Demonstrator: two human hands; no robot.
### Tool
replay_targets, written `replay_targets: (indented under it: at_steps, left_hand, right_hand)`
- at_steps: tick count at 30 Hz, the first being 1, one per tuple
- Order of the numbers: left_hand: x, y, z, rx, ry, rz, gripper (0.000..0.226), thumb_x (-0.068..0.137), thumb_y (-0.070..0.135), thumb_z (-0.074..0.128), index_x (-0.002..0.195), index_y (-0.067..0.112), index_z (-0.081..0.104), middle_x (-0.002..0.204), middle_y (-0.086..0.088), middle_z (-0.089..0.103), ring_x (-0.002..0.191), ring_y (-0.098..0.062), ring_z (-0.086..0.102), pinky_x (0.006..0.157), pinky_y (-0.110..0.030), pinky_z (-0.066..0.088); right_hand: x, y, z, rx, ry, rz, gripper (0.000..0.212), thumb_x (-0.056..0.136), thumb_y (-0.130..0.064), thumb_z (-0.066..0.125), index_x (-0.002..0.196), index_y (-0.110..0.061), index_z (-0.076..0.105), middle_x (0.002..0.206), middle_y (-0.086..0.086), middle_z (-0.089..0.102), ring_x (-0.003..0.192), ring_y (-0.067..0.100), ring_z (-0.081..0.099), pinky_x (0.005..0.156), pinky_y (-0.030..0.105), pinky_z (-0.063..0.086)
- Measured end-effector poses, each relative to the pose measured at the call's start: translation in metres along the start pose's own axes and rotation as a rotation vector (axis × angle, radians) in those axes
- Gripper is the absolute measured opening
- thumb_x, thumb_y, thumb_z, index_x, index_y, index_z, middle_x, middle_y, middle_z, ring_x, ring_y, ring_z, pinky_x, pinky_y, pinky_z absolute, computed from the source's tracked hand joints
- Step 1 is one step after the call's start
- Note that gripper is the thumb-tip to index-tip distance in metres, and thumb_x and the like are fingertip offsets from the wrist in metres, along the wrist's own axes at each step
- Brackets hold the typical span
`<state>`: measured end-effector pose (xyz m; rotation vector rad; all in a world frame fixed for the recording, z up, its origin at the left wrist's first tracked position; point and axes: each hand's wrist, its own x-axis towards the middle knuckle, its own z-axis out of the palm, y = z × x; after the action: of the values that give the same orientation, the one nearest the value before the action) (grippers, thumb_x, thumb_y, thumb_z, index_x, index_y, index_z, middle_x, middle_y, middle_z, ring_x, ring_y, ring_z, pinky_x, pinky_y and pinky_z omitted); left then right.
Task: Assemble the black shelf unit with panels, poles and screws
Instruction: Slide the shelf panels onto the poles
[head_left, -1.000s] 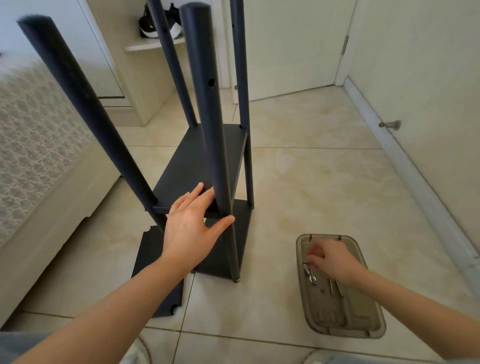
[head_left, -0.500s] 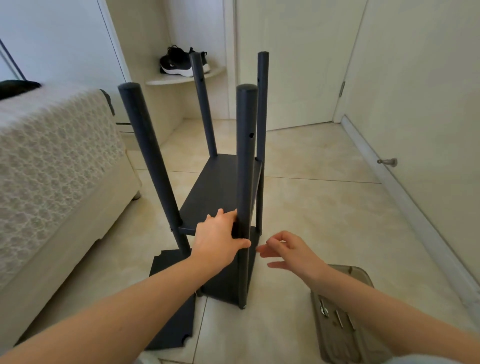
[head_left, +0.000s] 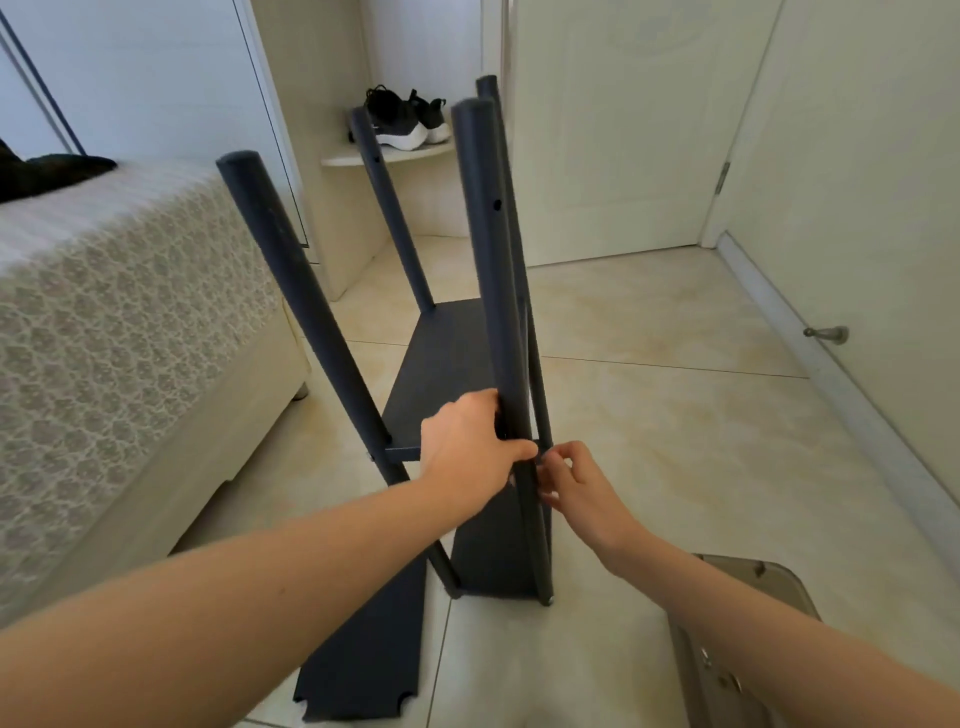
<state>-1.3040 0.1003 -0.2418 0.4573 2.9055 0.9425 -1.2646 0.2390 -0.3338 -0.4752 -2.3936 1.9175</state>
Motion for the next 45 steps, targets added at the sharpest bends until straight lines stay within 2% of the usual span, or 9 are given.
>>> replay_targets:
  at_steps: [2, 5, 10, 18, 23, 27, 35, 40, 45]
  left_hand:
    - [0.009, -0.003, -0.01, -0.069, 0.028, -0.027, 0.028, 0.079, 0.043, 0.081, 0.09, 0.033, 0.057, 0.08, 0.02, 0.057, 0.07, -0.001, 0.053, 0.054, -0.011, 0.031]
    - [0.019, -0.015, -0.022, -0.16, 0.069, -0.078, 0.036, 0.076, 0.042, 0.084, 0.074, 0.037, 0.048, 0.07, 0.021, 0.057, 0.064, 0.005, 0.053, 0.053, -0.015, 0.035]
    - [0.017, -0.043, -0.029, -0.312, 0.105, -0.157, 0.029, 0.077, 0.04, 0.084, 0.089, 0.033, 0.058, 0.081, 0.018, 0.065, 0.077, -0.002, 0.064, 0.068, -0.021, 0.052]
    - [-0.008, -0.085, -0.036, -0.635, 0.145, -0.242, 0.024, 0.08, 0.028, 0.082, 0.083, 0.036, 0.06, 0.074, 0.018, 0.07, 0.067, 0.005, 0.066, 0.049, -0.007, 0.043]
    - [-0.035, -0.112, -0.019, -0.816, 0.103, -0.285, 0.024, 0.082, 0.022, 0.08, 0.098, 0.033, 0.065, 0.093, 0.013, 0.073, 0.09, -0.001, 0.067, 0.072, -0.013, 0.049]
    - [-0.055, -0.131, -0.001, -0.899, 0.077, -0.335, 0.042, 0.081, 0.019, 0.08, 0.121, 0.023, 0.068, 0.104, 0.014, 0.074, 0.106, -0.005, 0.066, 0.1, -0.029, 0.048]
    - [-0.074, -0.172, 0.016, -0.924, 0.022, -0.327, 0.036, 0.069, 0.031, 0.08, 0.104, 0.025, 0.073, 0.115, 0.019, 0.072, 0.108, -0.004, 0.068, 0.106, -0.044, 0.049]
    - [-0.083, -0.202, 0.031, -0.977, 0.029, -0.367, 0.043, 0.066, 0.034, 0.08, 0.107, 0.02, 0.073, 0.12, 0.018, 0.071, 0.112, -0.004, 0.066, 0.102, -0.034, 0.048]
    - [-0.089, -0.226, 0.049, -1.053, 0.031, -0.409, 0.048, 0.064, 0.034, 0.08, 0.11, 0.019, 0.073, 0.121, 0.018, 0.07, 0.11, -0.002, 0.067, 0.084, -0.017, 0.049]
  right_hand:
    - [0.005, -0.009, 0.002, 0.021, 0.001, -0.039, 0.016, 0.106, -0.033, 0.034, 0.104, -0.023, 0.045, 0.103, 0.005, 0.067, 0.098, 0.013, 0.066, 0.075, 0.021, 0.052]
    - [0.013, -0.019, 0.007, 0.005, -0.01, -0.085, 0.015, 0.106, -0.034, 0.034, 0.104, -0.025, 0.045, 0.102, 0.002, 0.07, 0.097, 0.011, 0.068, 0.082, 0.023, 0.05]
    - [0.023, -0.032, 0.022, -0.063, -0.019, -0.143, 0.012, 0.106, -0.031, 0.036, 0.103, -0.025, 0.046, 0.096, 0.001, 0.07, 0.088, 0.007, 0.069, 0.078, 0.02, 0.05]
    - [0.02, -0.042, 0.052, -0.249, -0.047, -0.28, 0.006, 0.104, -0.024, 0.041, 0.105, -0.021, 0.045, 0.093, -0.005, 0.057, 0.088, 0.002, 0.061, 0.068, 0.009, 0.045]
    - [0.006, -0.032, 0.057, -0.265, -0.103, -0.236, 0.007, 0.104, -0.024, 0.043, 0.108, -0.021, 0.048, 0.097, -0.004, 0.06, 0.092, 0.004, 0.061, 0.073, 0.01, 0.044]
    - [-0.005, -0.017, 0.062, -0.3, -0.129, -0.163, 0.009, 0.104, -0.025, 0.044, 0.109, -0.021, 0.049, 0.094, -0.001, 0.063, 0.091, 0.008, 0.062, 0.083, 0.017, 0.047]
    - [-0.013, 0.015, 0.086, -0.345, -0.193, -0.07, 0.006, 0.103, -0.028, 0.044, 0.108, -0.026, 0.049, 0.097, -0.005, 0.061, 0.093, 0.007, 0.061, 0.078, 0.015, 0.042]
    - [-0.01, 0.027, 0.101, -0.398, -0.254, -0.053, 0.009, 0.103, -0.028, 0.044, 0.111, -0.025, 0.048, 0.096, -0.006, 0.061, 0.092, 0.007, 0.061, 0.076, 0.013, 0.043]
    - [-0.01, 0.038, 0.112, -0.423, -0.3, -0.049, 0.005, 0.102, -0.029, 0.045, 0.106, -0.029, 0.048, 0.095, -0.011, 0.06, 0.091, 0.004, 0.061, 0.072, 0.01, 0.042]
